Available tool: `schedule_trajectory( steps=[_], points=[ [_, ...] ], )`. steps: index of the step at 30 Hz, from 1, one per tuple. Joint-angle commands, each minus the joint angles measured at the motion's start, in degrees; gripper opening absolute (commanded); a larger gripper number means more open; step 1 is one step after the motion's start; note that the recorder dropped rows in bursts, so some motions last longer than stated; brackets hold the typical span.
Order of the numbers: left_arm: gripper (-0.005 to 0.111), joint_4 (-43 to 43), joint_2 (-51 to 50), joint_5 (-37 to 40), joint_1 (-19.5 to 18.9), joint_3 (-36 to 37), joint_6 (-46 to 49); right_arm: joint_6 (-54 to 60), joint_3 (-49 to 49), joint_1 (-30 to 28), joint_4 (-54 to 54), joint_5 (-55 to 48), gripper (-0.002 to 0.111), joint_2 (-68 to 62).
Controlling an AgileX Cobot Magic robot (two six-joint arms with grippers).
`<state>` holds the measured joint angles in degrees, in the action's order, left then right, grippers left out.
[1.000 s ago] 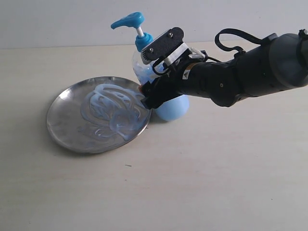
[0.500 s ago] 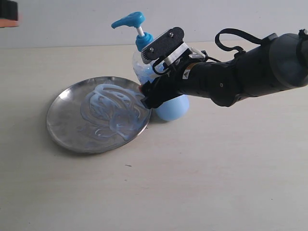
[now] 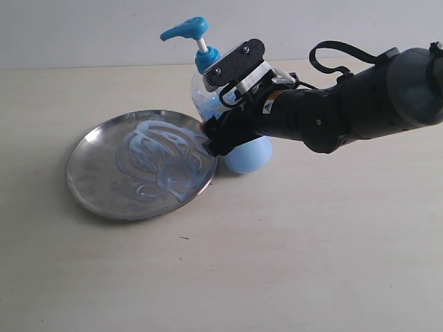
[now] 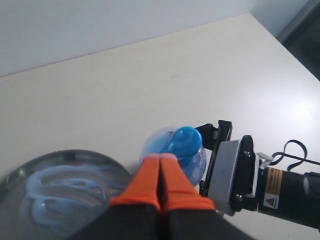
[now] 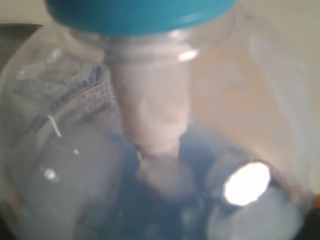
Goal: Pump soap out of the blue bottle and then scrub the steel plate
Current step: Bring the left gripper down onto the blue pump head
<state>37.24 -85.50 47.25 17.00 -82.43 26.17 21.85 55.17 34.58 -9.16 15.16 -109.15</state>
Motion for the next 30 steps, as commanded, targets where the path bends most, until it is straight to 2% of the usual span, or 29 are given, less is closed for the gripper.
schedule_trajectory(
  steps=[1,12,23,30],
  points=[
    [0.0,1.95,-3.67,2.07,1.16,-4.4,0.96,0.98,0.59,0.09,0.6,2.31,0.0,0.41],
    [0.0,1.73,-12.0,4.52,6.96,-12.44,1.19,0.98,0.59,0.09,0.36,2.45,0.0,0.41],
    [0.0,-0.35,-16.26,6.85,8.3,-13.57,1.19,0.84,0.59,0.09,0.36,2.45,0.0,0.41],
    [0.0,-5.03,-18.11,4.42,9.46,-13.57,1.19,0.96,0.59,0.09,0.36,2.45,0.0,0.41]
  ],
)
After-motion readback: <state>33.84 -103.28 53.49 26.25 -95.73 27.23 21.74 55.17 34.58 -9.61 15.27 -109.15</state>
